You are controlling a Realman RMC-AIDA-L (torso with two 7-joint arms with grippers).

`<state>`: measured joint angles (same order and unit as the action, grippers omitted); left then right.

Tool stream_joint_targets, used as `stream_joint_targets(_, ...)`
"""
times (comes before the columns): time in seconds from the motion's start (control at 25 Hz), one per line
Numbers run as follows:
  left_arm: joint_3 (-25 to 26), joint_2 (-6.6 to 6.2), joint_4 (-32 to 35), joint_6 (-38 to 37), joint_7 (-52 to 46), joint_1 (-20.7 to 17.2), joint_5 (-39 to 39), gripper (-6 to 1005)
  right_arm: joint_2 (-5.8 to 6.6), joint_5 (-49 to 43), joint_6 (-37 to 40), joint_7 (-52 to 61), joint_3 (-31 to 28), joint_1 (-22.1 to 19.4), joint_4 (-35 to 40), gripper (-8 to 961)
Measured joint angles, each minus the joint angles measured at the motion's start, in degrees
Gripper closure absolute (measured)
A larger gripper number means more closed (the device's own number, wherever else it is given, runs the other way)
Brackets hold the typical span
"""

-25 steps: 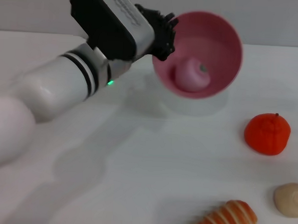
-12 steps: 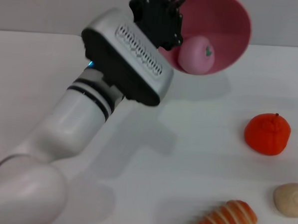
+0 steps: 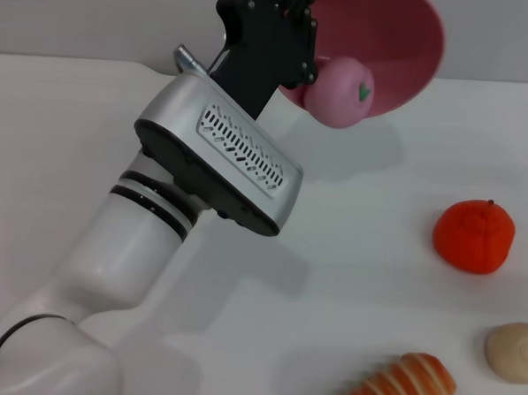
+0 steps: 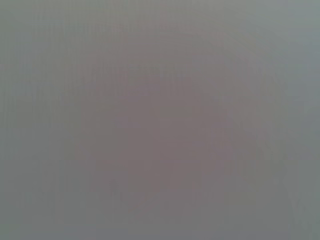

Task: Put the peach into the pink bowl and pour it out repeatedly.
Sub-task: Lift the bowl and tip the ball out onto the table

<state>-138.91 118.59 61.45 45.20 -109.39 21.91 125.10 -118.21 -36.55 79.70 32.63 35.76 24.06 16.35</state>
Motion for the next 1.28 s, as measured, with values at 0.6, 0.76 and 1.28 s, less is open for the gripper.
stream_joint_targets(0.6, 0.0, 0.05, -0.1, 0.2, 0.0, 0.5, 0.1, 934, 0.05, 0.0, -0.7, -0.1, 0.0, 0.3, 0.3, 498)
stream_joint_targets(0.76, -0.2, -0.03, -0.2, 1.2, 0.4, 0.5, 0.1, 934, 0.01, 0.0, -0.7, -0.2, 0.0, 0.4, 0.2, 498)
stream_joint_targets(1.28, -2.1, -0.03, -2.0, 10.0, 0.3, 0.1, 0.1, 932, -0.01, 0.0, -0.7, -0.2, 0.0, 0.4, 0.0, 498)
